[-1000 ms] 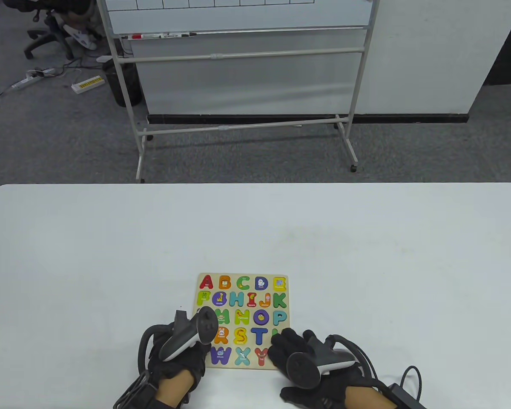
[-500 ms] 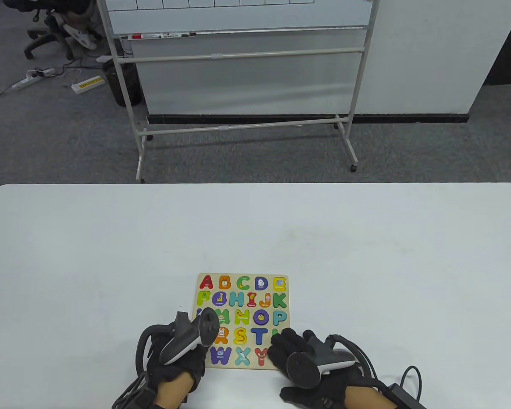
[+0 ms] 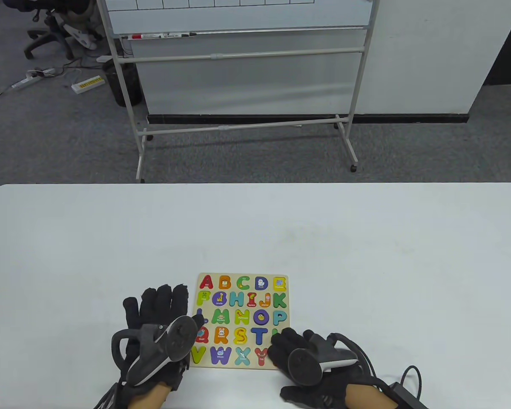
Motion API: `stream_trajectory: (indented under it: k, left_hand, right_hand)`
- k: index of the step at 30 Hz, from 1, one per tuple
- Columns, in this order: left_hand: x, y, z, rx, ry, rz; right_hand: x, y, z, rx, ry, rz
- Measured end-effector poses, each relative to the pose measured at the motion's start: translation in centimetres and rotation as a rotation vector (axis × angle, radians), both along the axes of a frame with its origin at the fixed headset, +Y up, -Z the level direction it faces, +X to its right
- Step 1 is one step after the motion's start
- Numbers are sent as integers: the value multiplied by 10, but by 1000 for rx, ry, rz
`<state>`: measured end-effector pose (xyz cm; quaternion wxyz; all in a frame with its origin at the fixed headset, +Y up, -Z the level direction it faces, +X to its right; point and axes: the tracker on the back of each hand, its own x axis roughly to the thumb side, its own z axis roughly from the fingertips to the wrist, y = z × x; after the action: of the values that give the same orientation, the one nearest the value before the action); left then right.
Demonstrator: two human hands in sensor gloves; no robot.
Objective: Hold alphabet puzzle board and insert letter blocks into matching slots
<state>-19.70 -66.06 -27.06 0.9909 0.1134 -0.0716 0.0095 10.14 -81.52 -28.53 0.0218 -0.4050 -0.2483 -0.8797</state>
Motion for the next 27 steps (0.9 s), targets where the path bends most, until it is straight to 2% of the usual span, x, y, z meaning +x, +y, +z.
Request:
stream_trajectory:
  k: [4,10,15,19,27]
  left_hand:
    - [-3,-5,-1,53,-35,34]
    - [-6,-26,-13,-31,-64,21]
    - [0,-37,-12,-61,-75,-60]
    - [3,-38,-11,-67,-89,-54]
    - [8,-44,-11,-108,-102,-60]
  right_hand:
    - [0,1,0,4,-8,-7]
    - [-1,5,-1,35,-25,-41]
    - [1,12,-3,69,-37,-104]
    - [2,21,-2,110,-58,-179]
    - [16,48,-5,239,-197,-333]
